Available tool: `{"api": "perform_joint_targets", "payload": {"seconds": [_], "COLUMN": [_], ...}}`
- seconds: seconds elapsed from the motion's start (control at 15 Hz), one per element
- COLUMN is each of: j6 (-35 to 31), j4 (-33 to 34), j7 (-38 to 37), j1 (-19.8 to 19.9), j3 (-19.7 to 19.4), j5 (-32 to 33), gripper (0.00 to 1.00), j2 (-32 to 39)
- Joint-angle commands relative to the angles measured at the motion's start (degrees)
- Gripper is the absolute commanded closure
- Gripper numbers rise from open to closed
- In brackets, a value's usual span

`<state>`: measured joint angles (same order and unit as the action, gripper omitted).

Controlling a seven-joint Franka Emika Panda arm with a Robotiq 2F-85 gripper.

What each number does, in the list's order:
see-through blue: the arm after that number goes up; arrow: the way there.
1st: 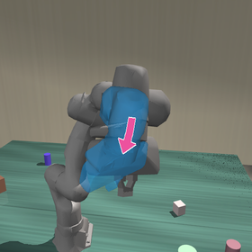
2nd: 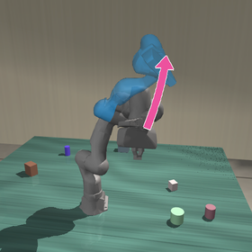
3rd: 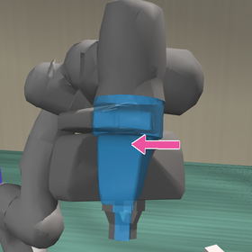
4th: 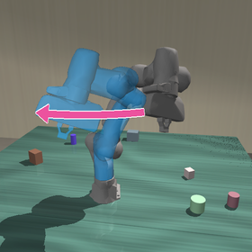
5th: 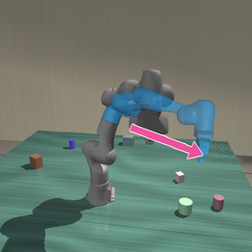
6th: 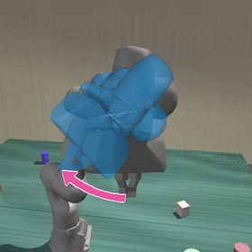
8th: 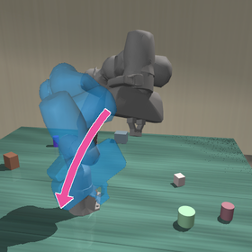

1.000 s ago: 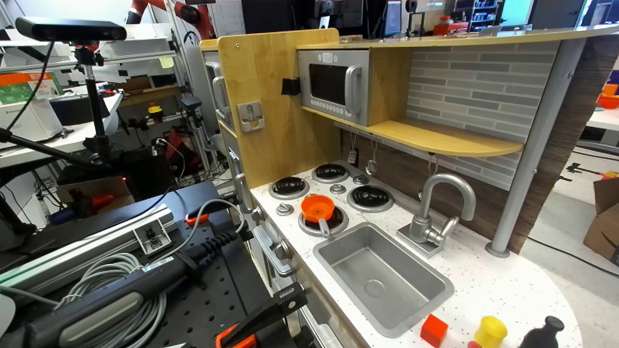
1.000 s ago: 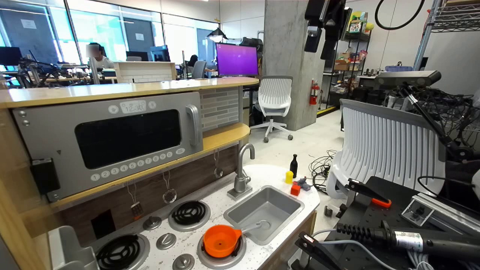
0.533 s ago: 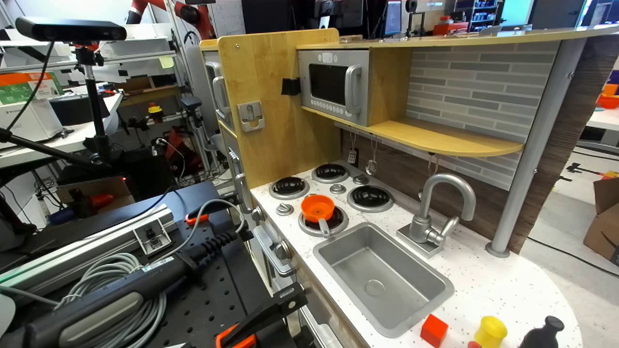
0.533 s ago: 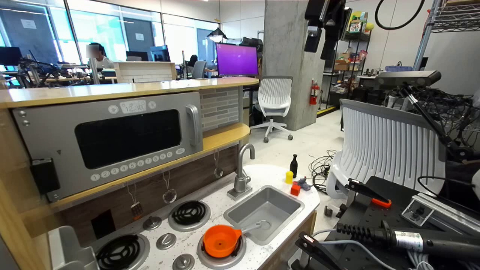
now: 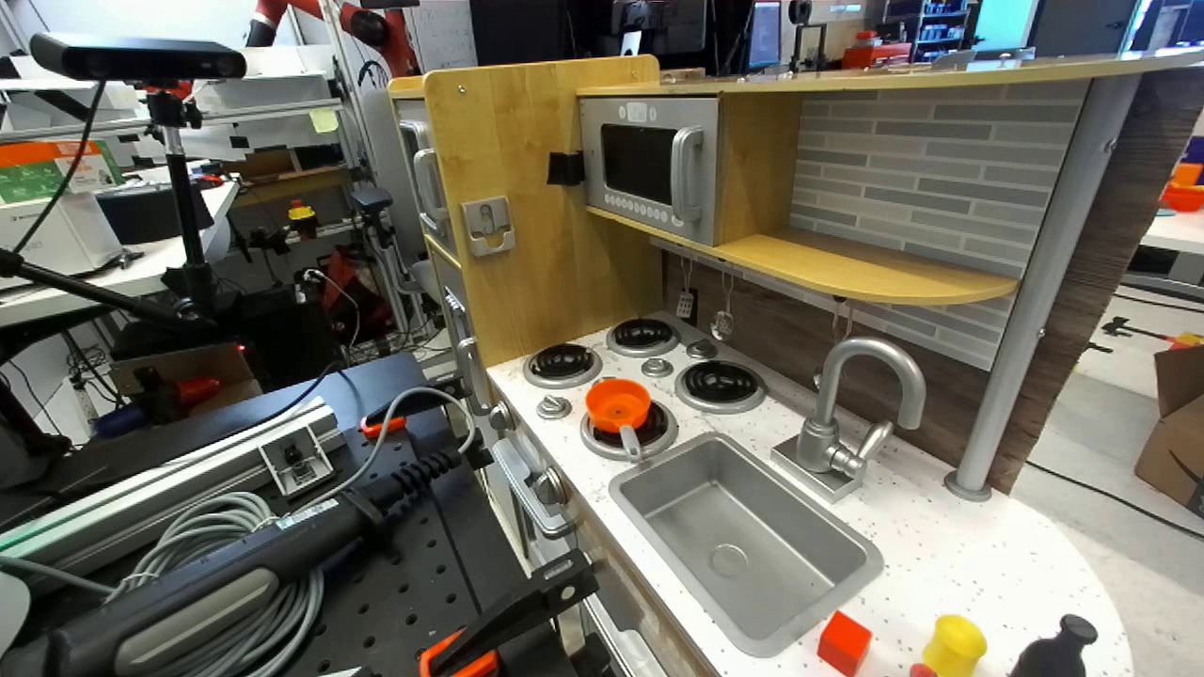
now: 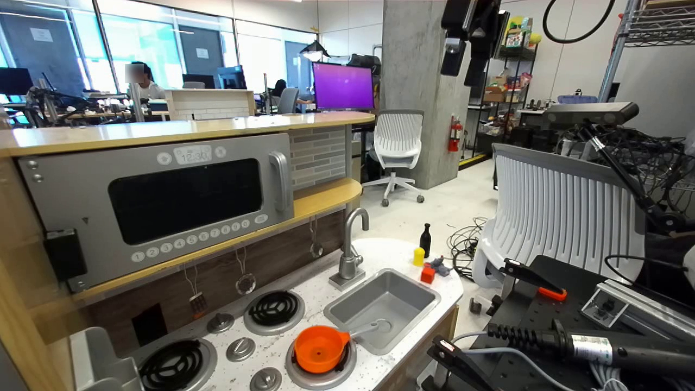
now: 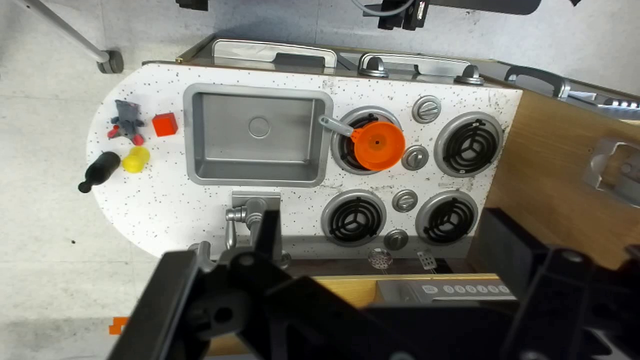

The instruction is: Place the mouse plush toy in the orange pot

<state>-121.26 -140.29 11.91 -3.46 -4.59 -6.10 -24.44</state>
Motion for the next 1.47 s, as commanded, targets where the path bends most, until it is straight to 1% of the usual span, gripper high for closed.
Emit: {"api": "perform_joint_targets", "payload": {"seconds": [0.0, 1.07, 1.4], "j6": [0.16, 0.16, -2.86], "j4": [0.11, 0.11, -1.01], "j7": [0.15, 0.15, 0.69], "j1": [0.51, 0.51, 1.47], "j3": [0.47, 0.47, 0.11], "j5": [-0.22, -0.22, 1.22], "gripper": [0.00, 0.00, 0.00], "j2": [0.03, 0.03, 2.36]}}
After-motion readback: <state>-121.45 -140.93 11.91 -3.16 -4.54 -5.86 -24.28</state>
